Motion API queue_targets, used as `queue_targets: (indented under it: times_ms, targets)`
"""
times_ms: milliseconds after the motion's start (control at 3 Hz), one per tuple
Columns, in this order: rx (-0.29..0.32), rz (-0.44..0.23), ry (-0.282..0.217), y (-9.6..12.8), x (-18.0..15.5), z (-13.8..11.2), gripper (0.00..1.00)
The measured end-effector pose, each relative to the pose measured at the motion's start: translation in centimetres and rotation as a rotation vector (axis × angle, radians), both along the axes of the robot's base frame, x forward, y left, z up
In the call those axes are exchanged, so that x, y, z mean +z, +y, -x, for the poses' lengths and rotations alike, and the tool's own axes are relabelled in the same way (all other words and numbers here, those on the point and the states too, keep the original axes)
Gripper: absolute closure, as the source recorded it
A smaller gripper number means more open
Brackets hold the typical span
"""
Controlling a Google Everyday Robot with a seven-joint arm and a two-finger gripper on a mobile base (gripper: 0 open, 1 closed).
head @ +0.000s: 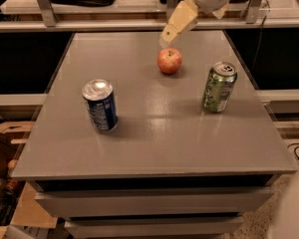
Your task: Pick apple
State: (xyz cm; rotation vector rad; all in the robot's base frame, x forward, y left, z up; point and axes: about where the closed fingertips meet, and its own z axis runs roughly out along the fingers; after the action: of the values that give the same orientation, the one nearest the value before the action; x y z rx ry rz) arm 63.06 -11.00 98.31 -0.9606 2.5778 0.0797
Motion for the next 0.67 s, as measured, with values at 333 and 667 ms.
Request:
queue_targets:
  times_ms: [333, 667]
  targets:
    - [-0.078, -0.041, 0.053, 2.5, -0.6, -2.7, 0.0]
    - [-0.222, -0.096, 0.117, 4.2, -2.2, -4.5, 0.0]
